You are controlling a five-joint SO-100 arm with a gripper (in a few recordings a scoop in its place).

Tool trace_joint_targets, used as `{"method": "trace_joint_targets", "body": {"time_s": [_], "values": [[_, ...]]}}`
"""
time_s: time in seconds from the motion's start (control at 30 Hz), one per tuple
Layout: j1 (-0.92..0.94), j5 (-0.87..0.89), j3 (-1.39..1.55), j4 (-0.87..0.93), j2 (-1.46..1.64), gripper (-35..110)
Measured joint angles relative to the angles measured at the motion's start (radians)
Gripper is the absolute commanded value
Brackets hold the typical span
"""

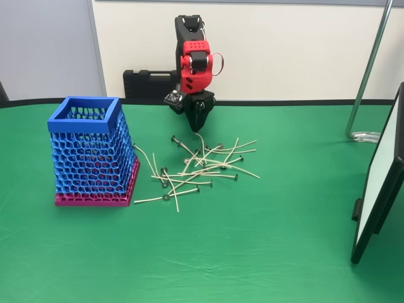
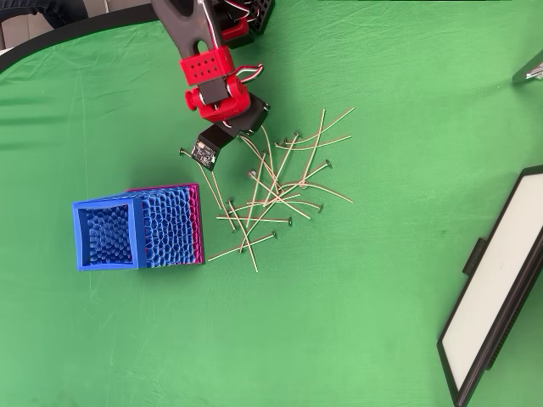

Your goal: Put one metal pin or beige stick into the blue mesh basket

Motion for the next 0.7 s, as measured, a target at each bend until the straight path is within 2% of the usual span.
{"method": "trace_joint_targets", "body": {"time_s": [0.47,0.7], "values": [[-0.048,0.095,-0.054,0.031,0.216,1],[-0.015,0.123,-0.146,0.031,0.305,1]]}}
